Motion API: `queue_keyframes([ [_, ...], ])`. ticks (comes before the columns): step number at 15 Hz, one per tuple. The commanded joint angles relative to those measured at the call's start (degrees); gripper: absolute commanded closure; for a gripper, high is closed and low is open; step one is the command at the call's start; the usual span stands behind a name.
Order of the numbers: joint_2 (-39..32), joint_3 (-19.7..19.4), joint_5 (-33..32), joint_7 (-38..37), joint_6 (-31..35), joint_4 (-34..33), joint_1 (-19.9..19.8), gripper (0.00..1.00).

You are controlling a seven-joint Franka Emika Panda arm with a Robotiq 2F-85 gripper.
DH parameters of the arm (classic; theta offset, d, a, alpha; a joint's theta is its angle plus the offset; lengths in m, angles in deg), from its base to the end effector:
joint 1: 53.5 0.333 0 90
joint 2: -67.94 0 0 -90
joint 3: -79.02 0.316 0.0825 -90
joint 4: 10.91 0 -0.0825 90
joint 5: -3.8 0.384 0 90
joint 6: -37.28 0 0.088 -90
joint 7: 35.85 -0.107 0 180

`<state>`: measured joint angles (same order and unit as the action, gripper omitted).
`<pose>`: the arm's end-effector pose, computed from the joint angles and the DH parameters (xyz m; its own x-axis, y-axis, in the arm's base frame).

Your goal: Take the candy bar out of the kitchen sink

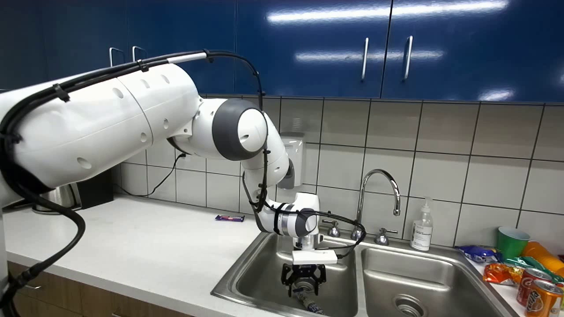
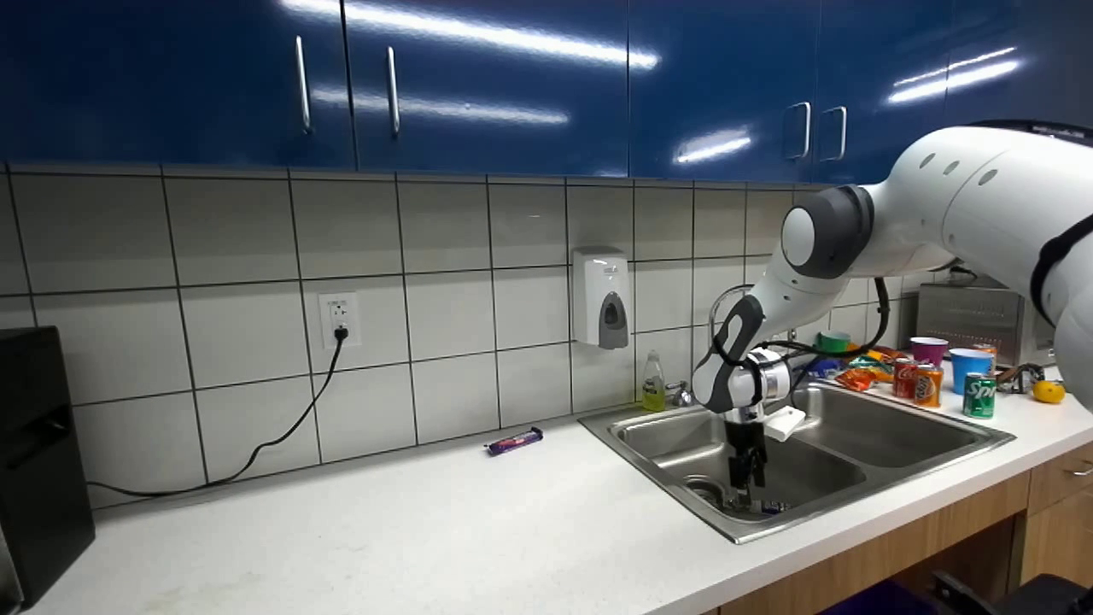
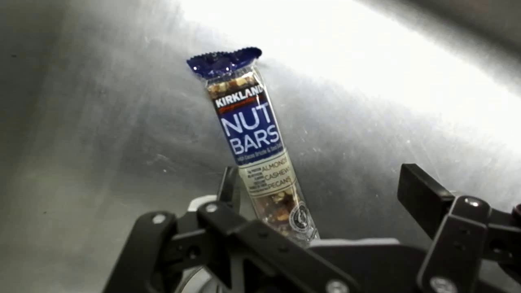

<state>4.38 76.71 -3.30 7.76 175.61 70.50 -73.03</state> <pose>0.6351 -0.2511 0.0168 0.8668 0.4716 -0.1619 0.4769 -0.8789 -0.0068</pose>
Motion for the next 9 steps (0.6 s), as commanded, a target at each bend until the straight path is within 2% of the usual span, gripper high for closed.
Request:
queue_keyframes([
  [1, -2.82, 0.16, -0.99, 2.95, -3.98, -5.73, -1.22, 0.0],
  [9, -5.87, -0.9, -1.02, 5.23, -9.76, -10.87, -1.3, 0.0],
])
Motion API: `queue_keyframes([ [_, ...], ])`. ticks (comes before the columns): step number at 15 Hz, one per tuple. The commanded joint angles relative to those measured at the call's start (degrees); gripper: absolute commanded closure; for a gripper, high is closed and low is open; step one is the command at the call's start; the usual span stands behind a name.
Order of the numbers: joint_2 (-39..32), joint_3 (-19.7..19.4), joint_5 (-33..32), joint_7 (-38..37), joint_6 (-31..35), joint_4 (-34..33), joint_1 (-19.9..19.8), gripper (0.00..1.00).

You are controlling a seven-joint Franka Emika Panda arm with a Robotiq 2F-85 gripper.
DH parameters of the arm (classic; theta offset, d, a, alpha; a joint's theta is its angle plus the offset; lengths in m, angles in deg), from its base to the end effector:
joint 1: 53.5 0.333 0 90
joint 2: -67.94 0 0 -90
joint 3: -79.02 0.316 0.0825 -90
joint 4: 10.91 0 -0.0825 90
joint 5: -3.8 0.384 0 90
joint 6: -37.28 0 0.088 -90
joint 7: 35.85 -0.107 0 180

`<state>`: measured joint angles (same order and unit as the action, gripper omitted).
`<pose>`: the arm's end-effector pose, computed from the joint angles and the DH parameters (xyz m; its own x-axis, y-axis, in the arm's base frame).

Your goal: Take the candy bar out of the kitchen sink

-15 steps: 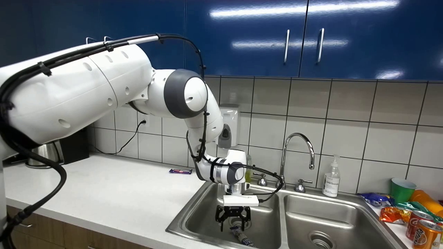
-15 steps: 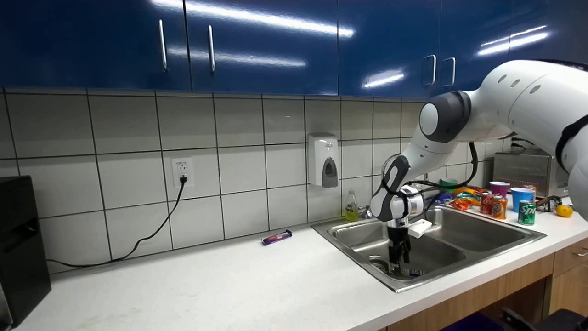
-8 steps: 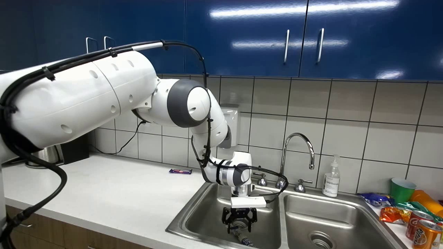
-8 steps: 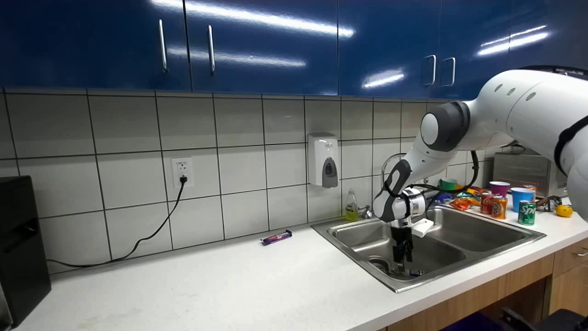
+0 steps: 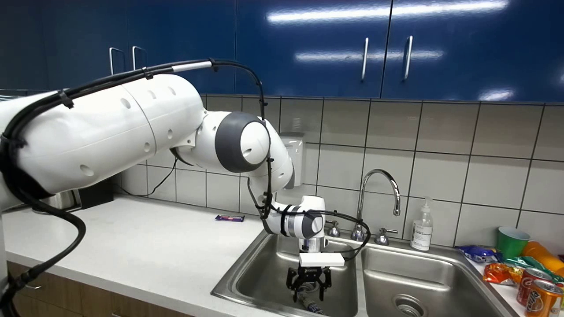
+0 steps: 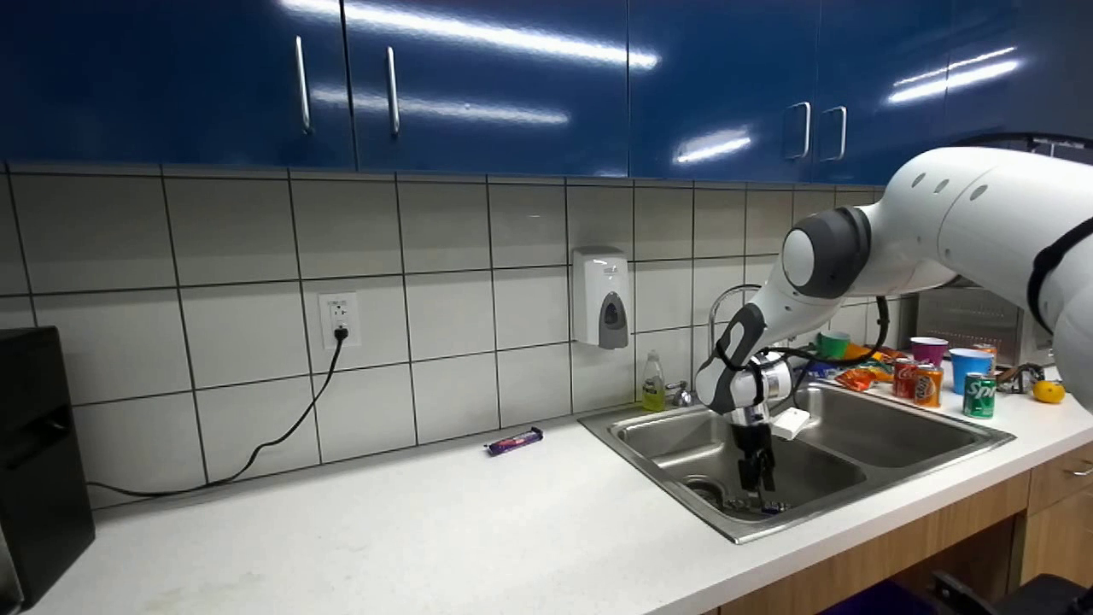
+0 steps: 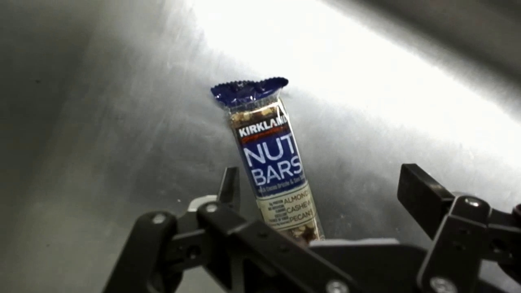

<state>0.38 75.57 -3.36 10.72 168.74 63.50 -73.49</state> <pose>0.6375 -0.2712 0.0057 0.8391 0.4948 -0.2259 0.4980 -0.8659 -0.0468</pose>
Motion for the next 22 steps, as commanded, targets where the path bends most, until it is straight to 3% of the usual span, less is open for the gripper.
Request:
queue_keyframes([
  [1, -2.3, 0.18, -0.86, 2.41, -2.71, -4.41, -0.94, 0.0],
  [17, -6.78, -0.2, -0.58, 2.75, -2.68, -9.42, -1.2, 0.0],
  [18, -6.89, -0.22, -0.55, 2.68, -2.67, -9.59, -1.19, 0.21],
  [22, -7.6, -0.35, -0.46, 2.61, -3.03, -10.41, -1.28, 0.5],
])
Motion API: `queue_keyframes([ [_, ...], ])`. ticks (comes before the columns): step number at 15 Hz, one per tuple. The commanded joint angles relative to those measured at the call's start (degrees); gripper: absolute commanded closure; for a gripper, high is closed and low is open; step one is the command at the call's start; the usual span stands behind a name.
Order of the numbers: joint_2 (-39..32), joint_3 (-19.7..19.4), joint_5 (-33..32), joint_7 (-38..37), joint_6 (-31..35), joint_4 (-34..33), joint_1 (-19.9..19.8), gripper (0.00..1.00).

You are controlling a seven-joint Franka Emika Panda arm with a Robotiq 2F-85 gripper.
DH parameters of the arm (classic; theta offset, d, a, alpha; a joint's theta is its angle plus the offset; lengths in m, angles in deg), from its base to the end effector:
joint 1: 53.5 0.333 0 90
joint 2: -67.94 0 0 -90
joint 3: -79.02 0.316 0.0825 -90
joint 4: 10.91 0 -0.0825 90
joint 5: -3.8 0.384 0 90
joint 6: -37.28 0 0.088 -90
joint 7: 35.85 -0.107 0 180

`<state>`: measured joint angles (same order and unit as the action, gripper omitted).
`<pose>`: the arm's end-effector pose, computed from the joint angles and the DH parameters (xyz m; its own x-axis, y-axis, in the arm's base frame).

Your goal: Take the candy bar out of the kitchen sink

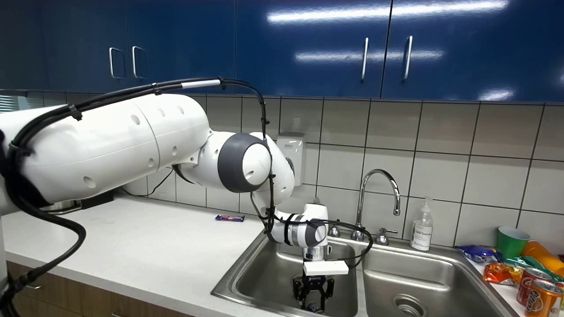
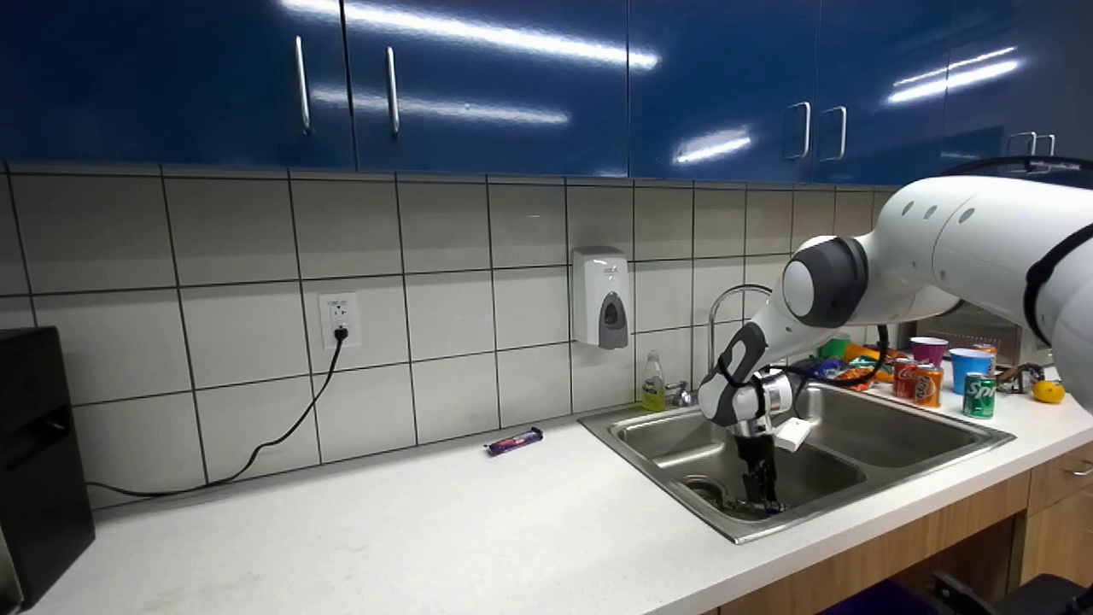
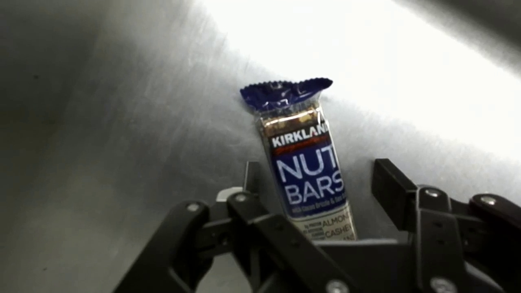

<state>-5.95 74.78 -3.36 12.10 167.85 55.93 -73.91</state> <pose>0.6419 -0.2845 -0.0227 0.8297 0.5066 -0.2342 0.5132 -0.8575 -0.0368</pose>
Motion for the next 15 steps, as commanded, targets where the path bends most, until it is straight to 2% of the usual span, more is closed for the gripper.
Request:
queue_keyframes([
  [1, -1.31, 0.34, -0.43, 1.11, -2.14, -3.01, -0.87, 0.58],
  [5, -1.59, 0.26, -0.2, 0.79, -3.1, -3.93, -1.0, 0.89],
  [15, -0.1, -0.41, 1.15, -5.27, -2.03, -2.25, 0.09, 0.91],
])
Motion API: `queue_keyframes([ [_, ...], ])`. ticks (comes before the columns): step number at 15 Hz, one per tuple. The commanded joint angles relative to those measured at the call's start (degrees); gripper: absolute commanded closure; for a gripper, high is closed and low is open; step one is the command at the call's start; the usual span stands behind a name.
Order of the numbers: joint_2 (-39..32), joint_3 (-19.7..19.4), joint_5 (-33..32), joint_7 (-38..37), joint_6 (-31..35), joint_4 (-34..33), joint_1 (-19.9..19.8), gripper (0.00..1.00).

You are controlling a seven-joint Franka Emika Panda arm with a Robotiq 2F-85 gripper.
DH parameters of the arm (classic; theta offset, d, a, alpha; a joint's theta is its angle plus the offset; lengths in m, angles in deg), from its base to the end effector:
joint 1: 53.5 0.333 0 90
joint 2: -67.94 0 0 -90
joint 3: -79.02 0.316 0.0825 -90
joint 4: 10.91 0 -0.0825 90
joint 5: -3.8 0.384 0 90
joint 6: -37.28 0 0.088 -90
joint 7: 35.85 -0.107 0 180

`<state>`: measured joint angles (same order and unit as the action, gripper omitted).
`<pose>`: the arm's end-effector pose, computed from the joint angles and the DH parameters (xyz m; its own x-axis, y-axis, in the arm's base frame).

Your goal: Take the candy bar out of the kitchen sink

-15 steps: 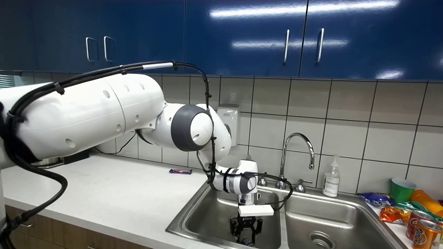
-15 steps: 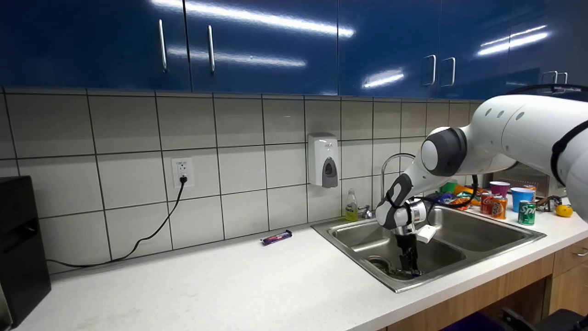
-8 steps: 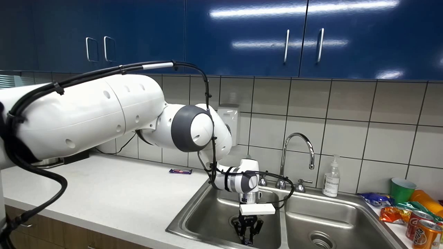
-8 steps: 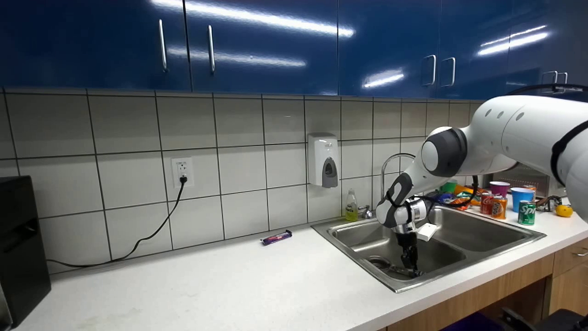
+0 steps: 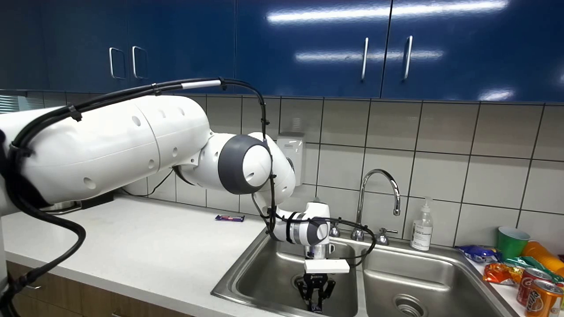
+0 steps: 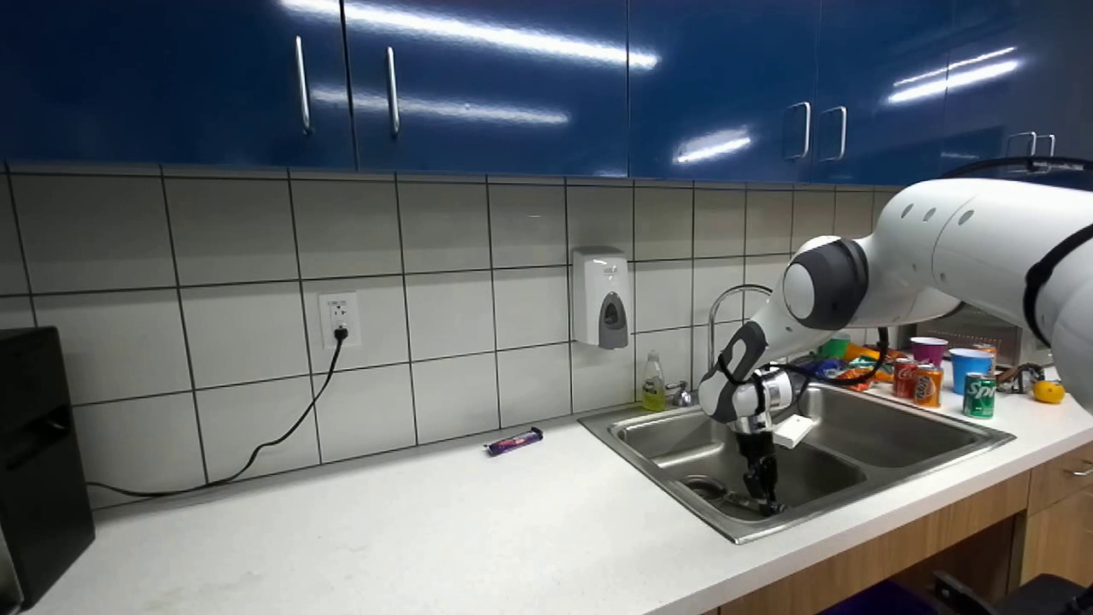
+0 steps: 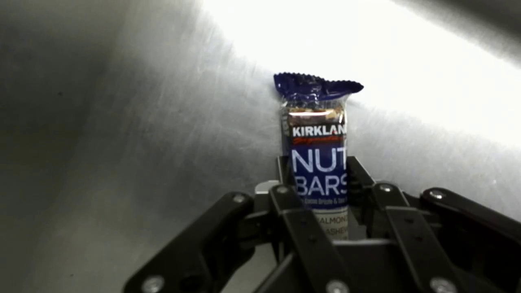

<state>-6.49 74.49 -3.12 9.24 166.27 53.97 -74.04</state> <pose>0.6457 -0.2902 -0.0181 0.8573 0.4550 -0.2407 0.4635 -0.8858 -0.0235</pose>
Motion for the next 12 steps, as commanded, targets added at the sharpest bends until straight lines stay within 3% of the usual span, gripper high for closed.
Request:
queue_keyframes([
  [1, 0.81, -0.07, 1.04, -2.98, -0.15, 0.04, 0.31, 0.91],
  [12, 4.76, -0.17, 0.85, -6.24, 2.41, 3.43, 1.54, 0.91],
])
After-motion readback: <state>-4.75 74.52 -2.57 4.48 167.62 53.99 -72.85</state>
